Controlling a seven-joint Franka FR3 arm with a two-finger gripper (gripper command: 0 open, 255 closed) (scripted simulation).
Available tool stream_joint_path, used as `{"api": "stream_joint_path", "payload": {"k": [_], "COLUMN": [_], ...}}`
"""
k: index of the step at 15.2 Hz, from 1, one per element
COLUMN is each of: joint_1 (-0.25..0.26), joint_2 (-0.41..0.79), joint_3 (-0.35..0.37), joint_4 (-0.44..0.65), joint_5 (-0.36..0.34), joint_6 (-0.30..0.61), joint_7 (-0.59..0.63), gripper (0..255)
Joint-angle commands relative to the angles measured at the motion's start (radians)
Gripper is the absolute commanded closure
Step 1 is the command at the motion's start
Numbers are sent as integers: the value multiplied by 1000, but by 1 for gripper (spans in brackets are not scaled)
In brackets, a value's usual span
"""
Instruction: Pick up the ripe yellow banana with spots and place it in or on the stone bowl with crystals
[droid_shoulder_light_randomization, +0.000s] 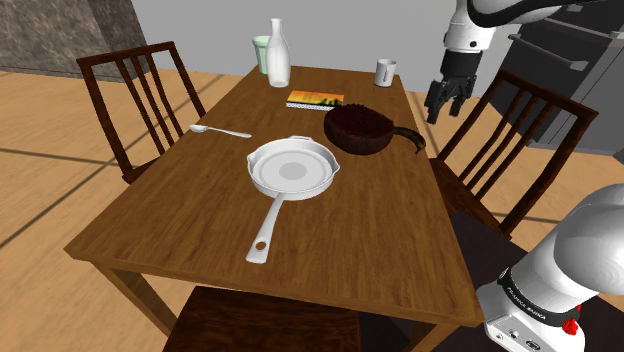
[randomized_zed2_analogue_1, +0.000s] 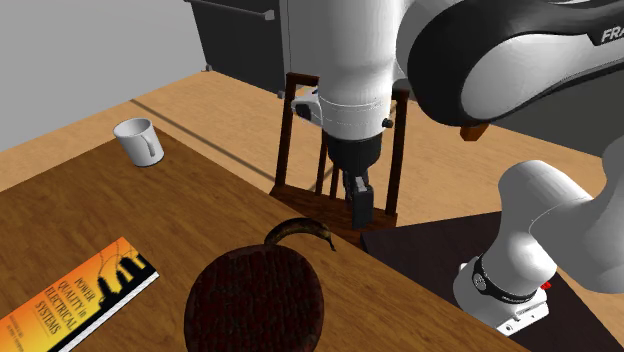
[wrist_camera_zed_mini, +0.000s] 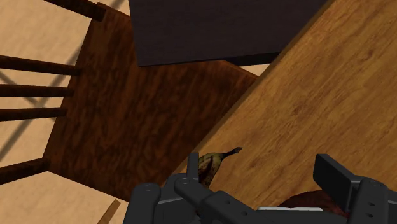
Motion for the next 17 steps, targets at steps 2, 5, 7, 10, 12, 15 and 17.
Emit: {"api": "stream_joint_path", "payload": {"k": [2,5,7,10,12,15,17], "joint_1": [-4,-9,-12,-15,-15,-16,-16], "joint_2": [108,219,294,343,348,356,362], "joint_3": [-21,-43,-57,-65,-65,-66,-67], "joint_4": [46,95,135,150,127,95,78], "joint_5": [2,10,20,27,27,28,29], "joint_6": [62,123,157,190,217,258,280], "joint_7": [-13,-30,-43,-52,-52,-53,-54], "gripper": [0,0,0,0,0,0,0]}}
